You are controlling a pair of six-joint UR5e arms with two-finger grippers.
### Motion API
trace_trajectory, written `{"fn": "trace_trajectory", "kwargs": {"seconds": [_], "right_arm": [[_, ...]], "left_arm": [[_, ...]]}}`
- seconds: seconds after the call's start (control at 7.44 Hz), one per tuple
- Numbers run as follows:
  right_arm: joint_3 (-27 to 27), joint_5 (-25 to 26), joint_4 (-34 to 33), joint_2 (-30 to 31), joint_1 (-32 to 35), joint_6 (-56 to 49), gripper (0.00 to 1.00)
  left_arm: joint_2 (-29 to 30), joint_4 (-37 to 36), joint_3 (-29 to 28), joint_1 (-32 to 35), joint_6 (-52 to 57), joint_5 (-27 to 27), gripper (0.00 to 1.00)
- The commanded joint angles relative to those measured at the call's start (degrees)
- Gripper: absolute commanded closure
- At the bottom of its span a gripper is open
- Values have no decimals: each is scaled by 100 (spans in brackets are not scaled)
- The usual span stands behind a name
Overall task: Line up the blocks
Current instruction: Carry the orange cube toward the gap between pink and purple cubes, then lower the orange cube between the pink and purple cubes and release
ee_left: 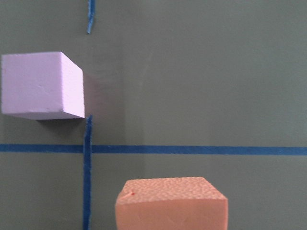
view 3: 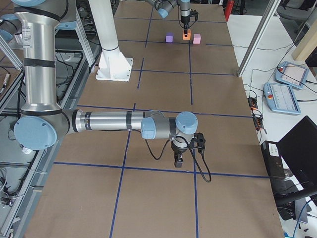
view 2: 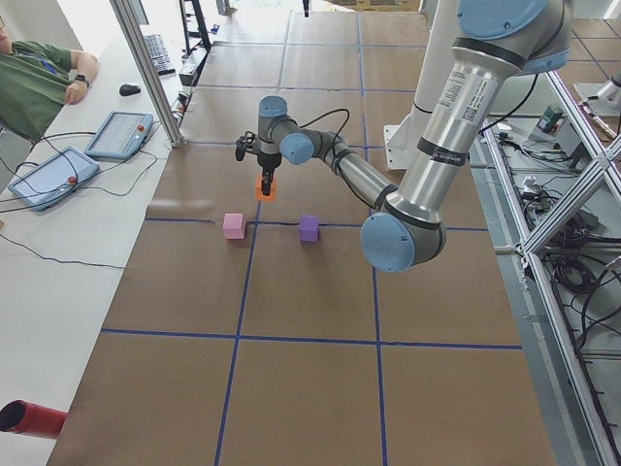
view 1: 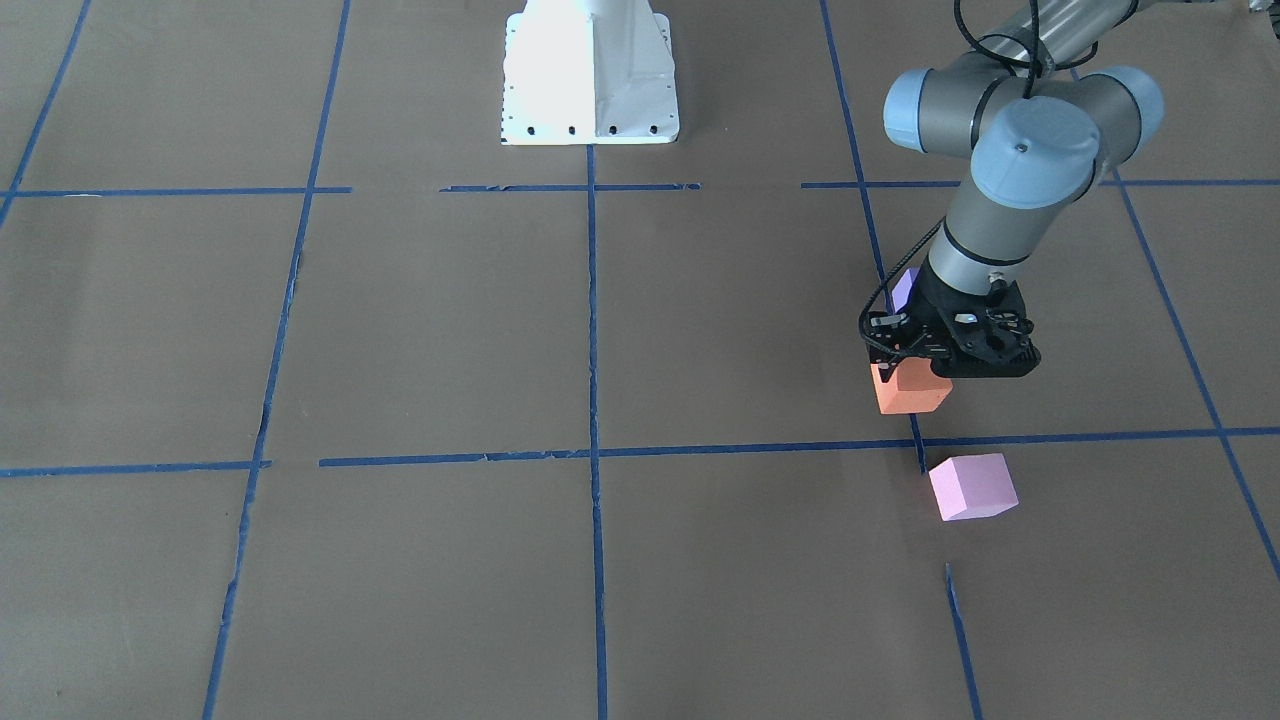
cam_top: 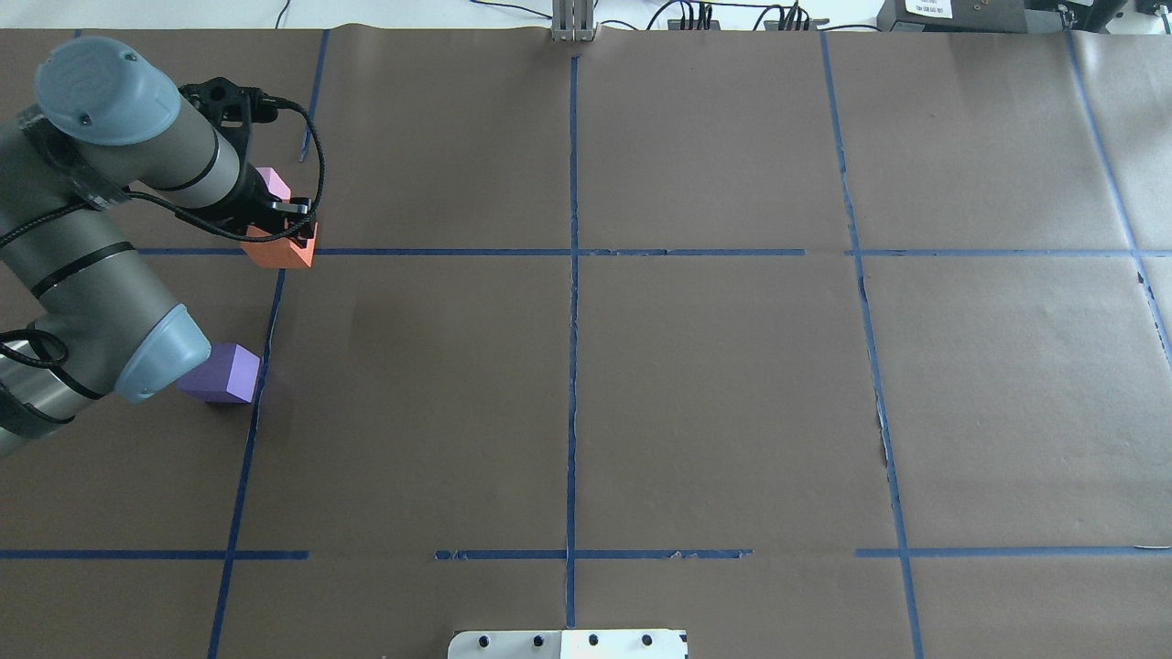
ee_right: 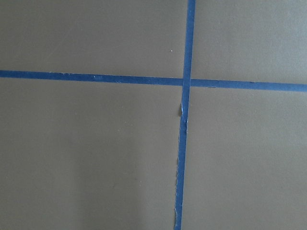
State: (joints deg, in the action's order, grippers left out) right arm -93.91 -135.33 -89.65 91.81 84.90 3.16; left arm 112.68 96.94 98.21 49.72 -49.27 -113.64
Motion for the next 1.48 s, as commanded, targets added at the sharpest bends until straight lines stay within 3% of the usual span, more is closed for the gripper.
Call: {"fn": "trace_trajectory", "kwargs": {"seconds": [0.0,0.13,0.94,1.08,1.21,1.34], "right_arm": [[-4,6,0,4,0,0,0],[-4,-2,0,-5,0,0,0],[5,7,0,4,0,0,0],[-4,7,0,4,0,0,0],[-4,7,0,4,0,0,0],[5,7,0,-5,0,0,0]], "left_arm": [[-411,445,-153,99,312,0,100],[-605,779,-153,99,260,-9,100],[-642,791,-539,37,251,-352,100],[-642,774,-531,37,259,-352,98],[-634,774,-540,37,286,-474,89],[-634,765,-540,37,303,-823,87]]}}
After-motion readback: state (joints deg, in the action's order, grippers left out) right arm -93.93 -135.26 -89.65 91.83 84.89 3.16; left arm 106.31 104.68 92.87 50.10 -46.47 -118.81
